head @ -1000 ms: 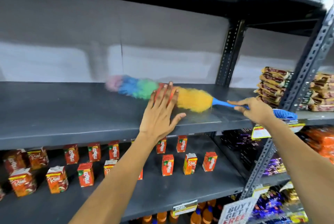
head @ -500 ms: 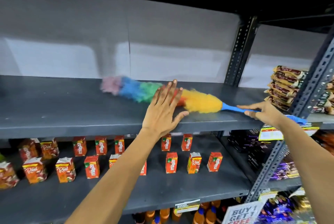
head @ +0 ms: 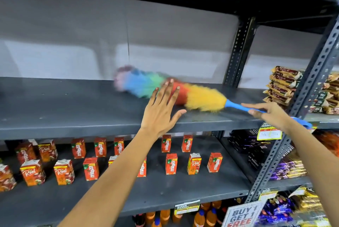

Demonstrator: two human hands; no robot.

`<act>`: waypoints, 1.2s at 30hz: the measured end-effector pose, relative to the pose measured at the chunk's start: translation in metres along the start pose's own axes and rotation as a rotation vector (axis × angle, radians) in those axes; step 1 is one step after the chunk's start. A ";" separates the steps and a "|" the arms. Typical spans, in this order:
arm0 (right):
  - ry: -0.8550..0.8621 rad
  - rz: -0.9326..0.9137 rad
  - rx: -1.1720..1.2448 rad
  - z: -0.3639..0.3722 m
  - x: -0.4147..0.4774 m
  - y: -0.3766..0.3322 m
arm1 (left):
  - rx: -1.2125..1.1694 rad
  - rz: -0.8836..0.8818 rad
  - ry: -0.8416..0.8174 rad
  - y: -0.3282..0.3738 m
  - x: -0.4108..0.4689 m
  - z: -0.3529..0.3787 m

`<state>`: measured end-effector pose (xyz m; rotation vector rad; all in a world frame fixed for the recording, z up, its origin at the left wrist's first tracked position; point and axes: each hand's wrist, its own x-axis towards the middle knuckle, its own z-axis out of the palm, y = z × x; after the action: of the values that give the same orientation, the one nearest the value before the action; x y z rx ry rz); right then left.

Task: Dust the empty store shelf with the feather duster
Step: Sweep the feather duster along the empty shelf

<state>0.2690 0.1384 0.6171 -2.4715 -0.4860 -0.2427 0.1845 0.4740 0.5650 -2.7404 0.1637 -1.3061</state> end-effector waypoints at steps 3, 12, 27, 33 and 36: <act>-0.128 -0.058 0.059 0.017 0.007 -0.018 | -0.038 -0.028 0.037 -0.006 -0.001 -0.005; 0.179 -0.022 -0.469 0.041 0.019 -0.081 | 0.028 -0.082 0.044 -0.037 -0.021 -0.020; -0.133 -0.325 -0.358 0.123 0.046 -0.180 | 0.000 -0.180 0.059 -0.035 -0.026 -0.022; -0.001 -0.153 -0.404 0.099 0.049 -0.138 | -0.043 -0.170 0.027 -0.037 -0.025 -0.019; -0.079 -0.113 -0.273 0.076 0.034 -0.102 | -0.020 -0.147 0.000 -0.038 -0.024 -0.016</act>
<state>0.2647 0.2698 0.6193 -2.7300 -0.6658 -0.2727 0.1596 0.5146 0.5620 -2.8161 -0.0251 -1.3462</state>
